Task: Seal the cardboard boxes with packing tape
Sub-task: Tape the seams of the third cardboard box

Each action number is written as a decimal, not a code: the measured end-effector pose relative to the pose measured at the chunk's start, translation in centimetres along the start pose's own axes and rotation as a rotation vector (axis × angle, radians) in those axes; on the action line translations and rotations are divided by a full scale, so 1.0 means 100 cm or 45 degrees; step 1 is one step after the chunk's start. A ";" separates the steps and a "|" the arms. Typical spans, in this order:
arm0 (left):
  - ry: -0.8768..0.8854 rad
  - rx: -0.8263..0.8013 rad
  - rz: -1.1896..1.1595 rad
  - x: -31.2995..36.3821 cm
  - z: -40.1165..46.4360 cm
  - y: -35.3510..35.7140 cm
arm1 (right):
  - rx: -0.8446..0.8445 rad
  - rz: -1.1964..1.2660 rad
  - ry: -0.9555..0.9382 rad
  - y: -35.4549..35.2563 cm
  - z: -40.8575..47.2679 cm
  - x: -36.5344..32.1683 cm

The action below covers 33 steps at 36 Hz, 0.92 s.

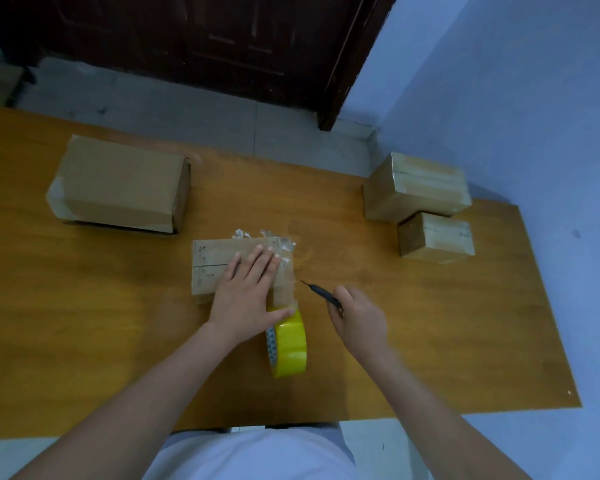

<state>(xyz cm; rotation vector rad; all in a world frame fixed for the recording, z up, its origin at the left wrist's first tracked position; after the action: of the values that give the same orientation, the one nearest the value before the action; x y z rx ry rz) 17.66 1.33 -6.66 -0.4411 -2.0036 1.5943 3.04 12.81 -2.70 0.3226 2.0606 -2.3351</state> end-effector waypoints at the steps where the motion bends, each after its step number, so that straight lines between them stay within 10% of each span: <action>1: 0.000 0.006 0.002 0.000 0.000 0.000 | 0.046 0.014 -0.031 -0.005 -0.001 -0.002; 12: -0.004 0.033 0.001 0.001 0.000 -0.002 | 0.025 -0.108 -0.375 0.005 0.006 -0.029; 24: 0.001 -0.003 0.030 0.001 0.000 -0.001 | -0.631 -0.047 0.461 0.068 -0.012 0.039; 29: 0.004 -0.029 0.044 0.002 0.000 0.001 | -0.356 0.192 0.521 0.075 -0.010 0.027; 33: 0.009 -0.040 0.065 0.002 0.001 0.002 | -0.057 1.052 0.490 0.069 -0.001 -0.005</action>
<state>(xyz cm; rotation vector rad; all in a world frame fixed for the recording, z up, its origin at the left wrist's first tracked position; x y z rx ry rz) 17.45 1.40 -6.88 -0.5131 -2.0295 1.5912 4.50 11.95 -9.40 1.3930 1.5996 -1.7898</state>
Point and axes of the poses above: each hand's wrist, its own z-axis towards the middle knuckle, its own y-axis out of the palm, x = y × z, the point moved 7 cm from there along z, towards the middle knuckle, and after that the axes turned 13 degrees about -y, right-handed, at the moved point
